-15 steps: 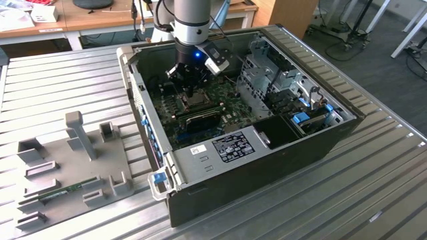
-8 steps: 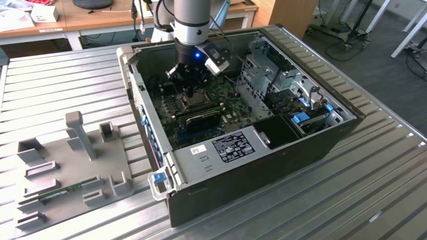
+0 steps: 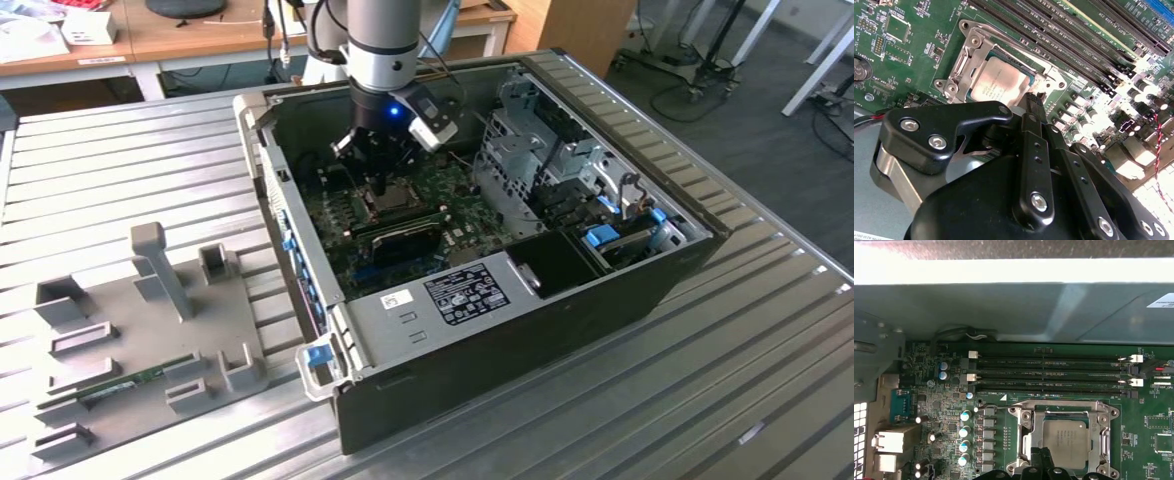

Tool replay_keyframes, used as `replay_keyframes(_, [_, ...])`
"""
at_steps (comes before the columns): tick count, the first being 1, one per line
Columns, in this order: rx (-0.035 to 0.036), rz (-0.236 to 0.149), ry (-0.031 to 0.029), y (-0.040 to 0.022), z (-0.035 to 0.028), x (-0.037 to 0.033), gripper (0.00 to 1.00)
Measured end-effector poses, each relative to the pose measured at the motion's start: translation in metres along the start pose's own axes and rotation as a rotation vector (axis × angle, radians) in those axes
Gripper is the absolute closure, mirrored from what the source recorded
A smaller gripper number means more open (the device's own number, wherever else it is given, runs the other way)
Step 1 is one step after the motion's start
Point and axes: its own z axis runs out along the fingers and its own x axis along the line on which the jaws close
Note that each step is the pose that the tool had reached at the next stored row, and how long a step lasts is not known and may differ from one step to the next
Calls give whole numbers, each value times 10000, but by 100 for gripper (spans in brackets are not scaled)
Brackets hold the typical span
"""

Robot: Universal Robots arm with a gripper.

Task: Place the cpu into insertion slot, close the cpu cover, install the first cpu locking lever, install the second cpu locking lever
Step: 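Close the cpu cover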

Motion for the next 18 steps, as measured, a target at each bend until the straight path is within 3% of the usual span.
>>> replay_keyframes(18, [-16, 0, -24, 27, 31, 45, 89])
